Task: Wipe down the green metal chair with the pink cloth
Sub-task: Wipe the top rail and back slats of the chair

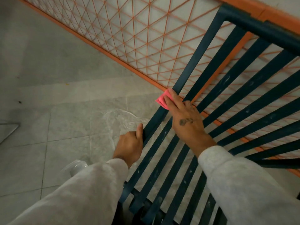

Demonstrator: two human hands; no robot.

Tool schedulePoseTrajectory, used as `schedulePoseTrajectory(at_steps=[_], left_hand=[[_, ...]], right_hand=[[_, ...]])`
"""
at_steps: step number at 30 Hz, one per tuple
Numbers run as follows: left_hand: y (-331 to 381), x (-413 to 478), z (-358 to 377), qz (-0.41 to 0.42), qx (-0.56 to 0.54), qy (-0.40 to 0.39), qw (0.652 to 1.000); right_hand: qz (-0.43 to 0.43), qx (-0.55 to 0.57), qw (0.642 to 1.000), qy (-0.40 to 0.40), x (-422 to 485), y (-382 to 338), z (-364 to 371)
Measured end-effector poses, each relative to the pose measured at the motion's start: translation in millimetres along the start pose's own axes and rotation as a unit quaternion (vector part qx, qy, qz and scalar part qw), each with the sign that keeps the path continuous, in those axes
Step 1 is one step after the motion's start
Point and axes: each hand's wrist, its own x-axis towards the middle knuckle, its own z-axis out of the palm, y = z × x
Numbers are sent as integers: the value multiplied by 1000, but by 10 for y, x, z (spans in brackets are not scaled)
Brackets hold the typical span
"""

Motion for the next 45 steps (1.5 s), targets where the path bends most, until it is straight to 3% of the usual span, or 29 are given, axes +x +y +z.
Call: schedulePoseTrajectory(at_steps=[4, 8, 13, 19, 24, 30, 35, 37, 38, 39, 42, 43, 44, 45], left_hand=[[18, 9, 4, 2, 9, -6, 1000], [0, 54, 1, 51, 69, -2, 996], [-34, 65, -1, 54, 68, -2, 996], [-70, 90, 15, 52, 99, -20, 994], [-38, 73, 2, 67, 100, -33, 992], [-48, 64, 9, 46, 54, -7, 997], [-27, 64, -19, 55, 44, -10, 997], [-14, 64, -24, 63, 60, -20, 996], [-22, 68, -24, 65, 61, -20, 996], [-24, 68, -22, 69, 63, -20, 995], [0, 46, -24, 67, 58, -19, 996], [5, 42, -24, 60, 50, -19, 997], [10, 37, -26, 51, 42, -16, 998], [10, 34, -26, 45, 40, -12, 998]], right_hand=[[48, 47, 998, 3, -169, -195, 109], [-7, 164, 986, -18, -553, -415, 374], [-93, 99, 991, -13, -378, -94, 225], [16, 30, 998, 44, 337, 338, -223], [62, 103, 990, 72, 49, -38, 162], [-11, 224, 971, 86, -645, -537, 661], [-101, 166, 975, 106, -317, -158, 422], [-31, 218, 968, 123, -103, 16, 296], [40, 297, 947, 118, -8, 54, 217], [123, 397, 902, 116, 69, 58, 131], [321, 623, 686, 196, 173, 14, -82], [349, 650, 643, 206, 182, -2, -113], [364, 664, 625, 190, 182, -31, -115], [374, 665, 629, 151, 163, -74, -89]])
